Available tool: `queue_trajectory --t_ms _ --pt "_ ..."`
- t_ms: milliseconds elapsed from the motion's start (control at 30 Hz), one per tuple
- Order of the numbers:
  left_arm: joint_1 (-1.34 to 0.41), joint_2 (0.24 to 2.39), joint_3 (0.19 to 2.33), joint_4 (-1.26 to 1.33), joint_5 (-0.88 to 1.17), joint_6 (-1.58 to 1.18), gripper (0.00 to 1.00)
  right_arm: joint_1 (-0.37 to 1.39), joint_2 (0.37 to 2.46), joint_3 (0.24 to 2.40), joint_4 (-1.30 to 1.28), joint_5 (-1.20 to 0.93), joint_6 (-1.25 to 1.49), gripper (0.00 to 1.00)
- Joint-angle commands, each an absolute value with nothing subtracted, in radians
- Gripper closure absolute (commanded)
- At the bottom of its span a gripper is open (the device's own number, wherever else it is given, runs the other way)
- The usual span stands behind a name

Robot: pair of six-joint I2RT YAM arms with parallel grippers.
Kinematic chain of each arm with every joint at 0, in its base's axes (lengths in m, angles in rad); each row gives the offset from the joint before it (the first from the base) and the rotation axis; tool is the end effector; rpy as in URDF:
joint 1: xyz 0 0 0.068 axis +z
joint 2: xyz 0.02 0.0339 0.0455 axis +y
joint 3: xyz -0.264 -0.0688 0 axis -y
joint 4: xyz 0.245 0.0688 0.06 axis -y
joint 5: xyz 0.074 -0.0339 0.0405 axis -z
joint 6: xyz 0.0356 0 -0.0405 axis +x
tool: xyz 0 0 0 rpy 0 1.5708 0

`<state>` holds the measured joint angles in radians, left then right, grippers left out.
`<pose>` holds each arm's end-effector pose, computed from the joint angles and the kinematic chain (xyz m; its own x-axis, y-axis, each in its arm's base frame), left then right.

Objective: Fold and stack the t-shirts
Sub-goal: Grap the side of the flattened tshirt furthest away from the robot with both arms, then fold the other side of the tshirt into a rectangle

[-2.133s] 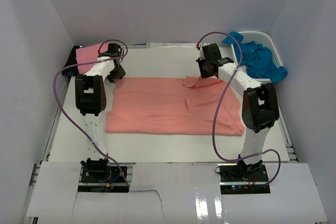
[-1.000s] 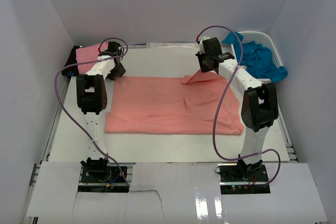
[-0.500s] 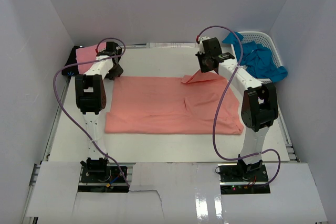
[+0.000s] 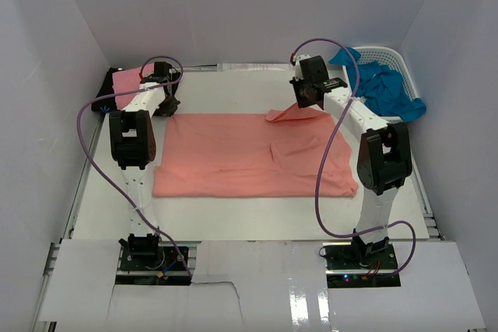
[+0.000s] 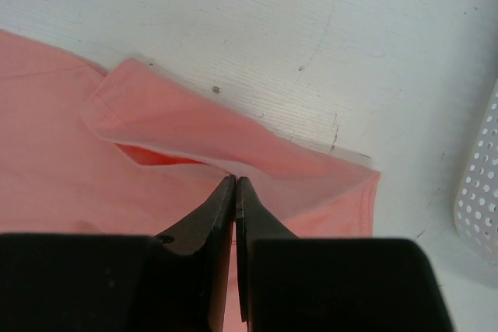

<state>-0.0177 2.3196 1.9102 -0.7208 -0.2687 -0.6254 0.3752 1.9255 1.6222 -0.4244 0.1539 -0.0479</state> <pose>0.4946 0.0007 0.1664 -0.6769 -0.5525 -0.4863 -0.6074 0.7925 -0.0550 0.4160 0.1580 0.2725 -0.6059 -0.2895 -0.7410 -0.2850 0.9486 -0.1376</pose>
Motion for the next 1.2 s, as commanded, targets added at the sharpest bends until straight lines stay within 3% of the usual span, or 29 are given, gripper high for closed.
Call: queue_trajectory --t_ms 0,367,1167 --pt "-0.008 2.321 1.891 -0.706 -0.250 -0.612 1.00 0.368 1.944 1.681 -0.428 0.149 -0.069 0.92" --pt "-0.008 2.230 1.876 -0.704 -0.310 -0.561 1.00 0.339 1.948 1.855 -0.522 0.166 -0.072 0.92" --pt "-0.043 1.951 1.666 -0.606 -0.350 -0.497 1.00 0.295 1.645 1.592 -0.512 0.201 -0.012 0.92"
